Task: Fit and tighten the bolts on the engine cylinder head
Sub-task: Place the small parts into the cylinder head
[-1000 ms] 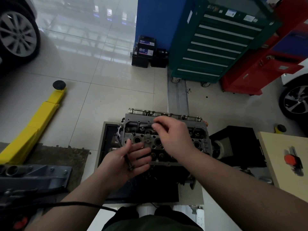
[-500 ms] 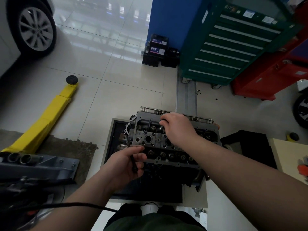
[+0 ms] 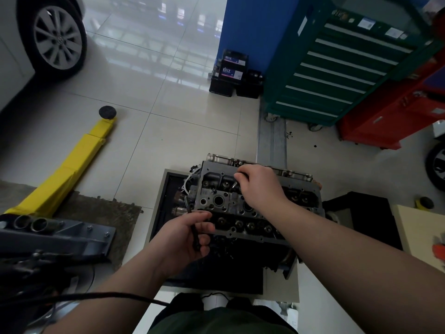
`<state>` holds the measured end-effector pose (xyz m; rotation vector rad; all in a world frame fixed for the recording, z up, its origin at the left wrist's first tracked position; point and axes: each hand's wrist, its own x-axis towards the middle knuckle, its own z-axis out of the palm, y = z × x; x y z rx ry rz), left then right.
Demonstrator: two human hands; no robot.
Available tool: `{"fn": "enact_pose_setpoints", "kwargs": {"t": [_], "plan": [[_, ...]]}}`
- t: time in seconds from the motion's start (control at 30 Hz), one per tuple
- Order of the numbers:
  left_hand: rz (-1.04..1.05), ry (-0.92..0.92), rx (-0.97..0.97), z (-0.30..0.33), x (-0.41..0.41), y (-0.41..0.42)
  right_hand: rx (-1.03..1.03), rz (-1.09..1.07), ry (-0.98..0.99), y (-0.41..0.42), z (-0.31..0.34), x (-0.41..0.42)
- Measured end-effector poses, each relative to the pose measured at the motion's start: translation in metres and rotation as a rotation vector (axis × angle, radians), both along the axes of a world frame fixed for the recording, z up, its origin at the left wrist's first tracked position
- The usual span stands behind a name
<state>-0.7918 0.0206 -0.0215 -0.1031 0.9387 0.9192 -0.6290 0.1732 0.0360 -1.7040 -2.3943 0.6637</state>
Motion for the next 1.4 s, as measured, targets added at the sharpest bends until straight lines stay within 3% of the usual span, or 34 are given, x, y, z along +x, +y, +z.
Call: {"fn": "enact_pose_setpoints", "kwargs": {"t": [0.63, 1.4], "plan": [[0.003, 0.003, -0.007, -0.003, -0.002, 0.003, 0.051, -0.039, 0.130, 0.001, -0.002, 0.004], [0.004, -0.013, -0.028, -0.010, 0.001, 0.011, 0.039, 0.013, 0.105, -0.002, -0.015, 0.005]]}}
